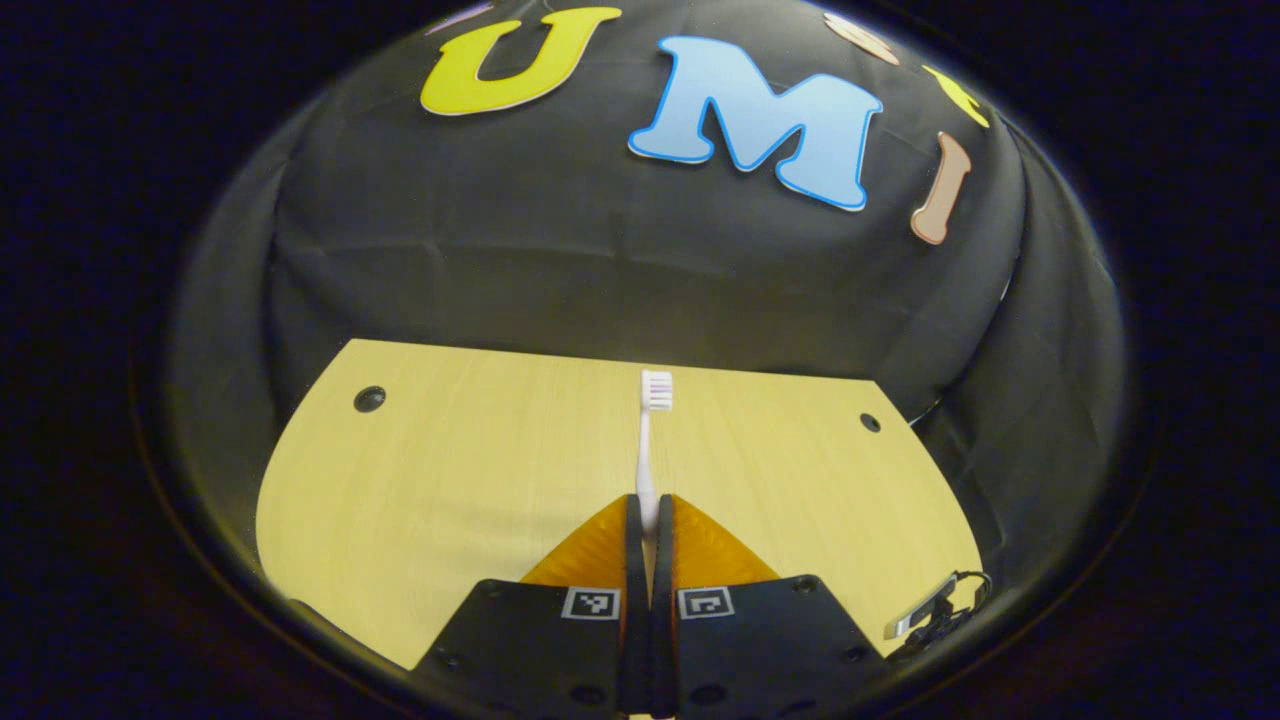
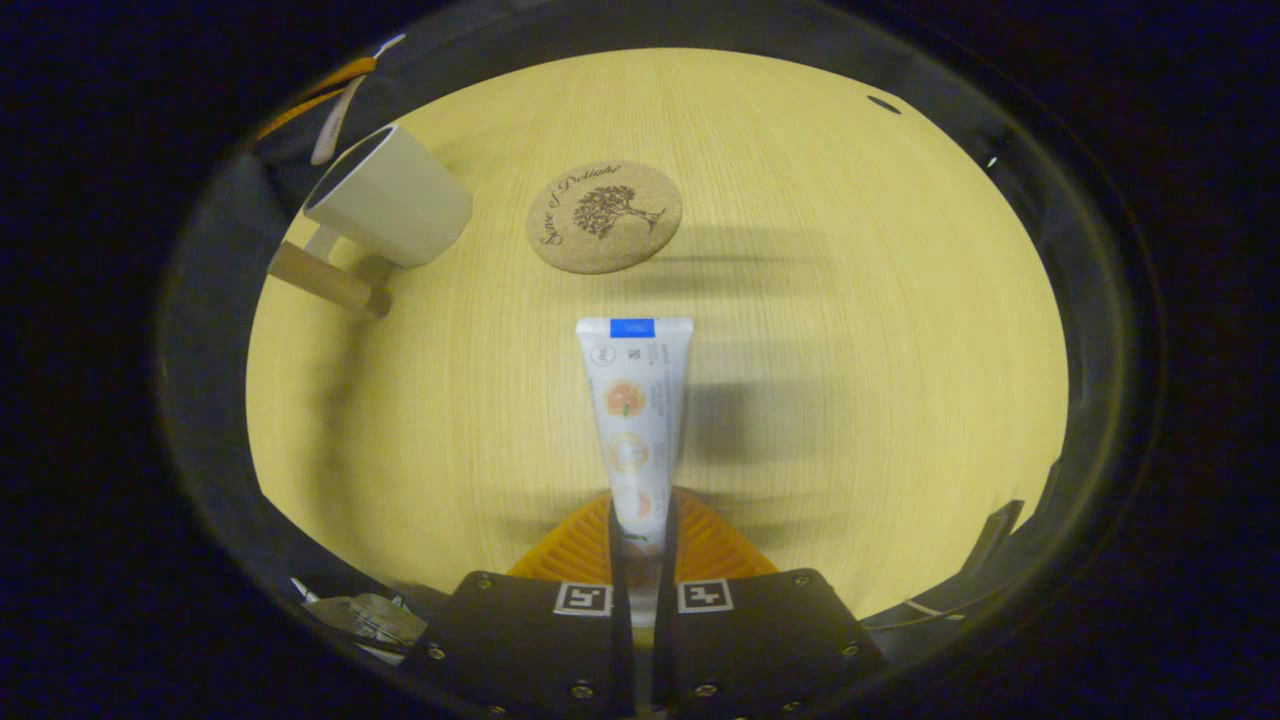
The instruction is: Put the toothbrush and toothpaste on the desktop into the cup, then pick up the cup and place it on the coaster on the desktop.
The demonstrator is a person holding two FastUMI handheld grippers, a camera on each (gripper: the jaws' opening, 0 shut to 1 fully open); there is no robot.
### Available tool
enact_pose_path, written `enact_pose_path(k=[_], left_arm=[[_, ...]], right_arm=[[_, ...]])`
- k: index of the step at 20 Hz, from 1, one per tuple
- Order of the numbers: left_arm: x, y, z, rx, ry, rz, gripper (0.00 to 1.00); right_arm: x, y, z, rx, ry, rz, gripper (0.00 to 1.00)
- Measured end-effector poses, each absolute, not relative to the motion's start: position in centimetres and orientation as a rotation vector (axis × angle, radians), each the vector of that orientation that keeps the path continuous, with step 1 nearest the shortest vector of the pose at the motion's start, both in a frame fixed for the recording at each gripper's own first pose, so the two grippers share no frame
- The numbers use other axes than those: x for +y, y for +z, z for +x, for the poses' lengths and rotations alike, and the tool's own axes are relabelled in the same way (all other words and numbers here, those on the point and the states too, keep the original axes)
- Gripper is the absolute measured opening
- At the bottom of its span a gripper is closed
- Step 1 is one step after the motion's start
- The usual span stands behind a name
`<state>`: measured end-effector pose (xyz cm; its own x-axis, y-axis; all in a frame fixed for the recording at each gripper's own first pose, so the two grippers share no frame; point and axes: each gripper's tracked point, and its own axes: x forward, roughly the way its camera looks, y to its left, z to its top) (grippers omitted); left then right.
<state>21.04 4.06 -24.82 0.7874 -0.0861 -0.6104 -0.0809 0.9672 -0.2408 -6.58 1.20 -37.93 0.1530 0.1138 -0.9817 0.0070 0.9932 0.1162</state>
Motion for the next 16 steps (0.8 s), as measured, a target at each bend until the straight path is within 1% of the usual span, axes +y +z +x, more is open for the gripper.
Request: enact_pose_path(k=[4, 11, 12, 13, 14, 15, 16], left_arm=[[4.8, -26.3, 20.6, 0.645, 0.005, -0.252, 0.07], [4.8, -29.5, 19.1, 0.68, 0.004, -0.2, 0.07], [4.7, -29.7, 19.0, 0.688, 0.002, -0.196, 0.12], [4.6, -29.9, 18.7, 0.692, -0.002, -0.198, 0.07], [4.7, -30.0, 18.4, 0.694, -0.002, -0.197, 0.07], [4.8, -30.1, 18.2, 0.692, -0.003, -0.195, 0.14], [4.8, -30.2, 17.9, 0.696, -0.008, -0.196, 0.12]], right_arm=[[1.2, -37.9, -6.6, 1.419, 0.069, 0.104, 0.1], [1.3, -37.9, -6.6, 1.416, 0.057, 0.108, 0.1], [1.2, -37.8, -6.5, 1.414, 0.056, 0.107, 0.1], [1.3, -37.8, -6.5, 1.412, 0.056, 0.106, 0.1], [1.3, -37.8, -6.5, 1.41, 0.053, 0.109, 0.1], [1.3, -37.8, -6.5, 1.407, 0.05, 0.114, 0.1], [1.3, -37.8, -6.5, 1.402, 0.045, 0.123, 0.1]])
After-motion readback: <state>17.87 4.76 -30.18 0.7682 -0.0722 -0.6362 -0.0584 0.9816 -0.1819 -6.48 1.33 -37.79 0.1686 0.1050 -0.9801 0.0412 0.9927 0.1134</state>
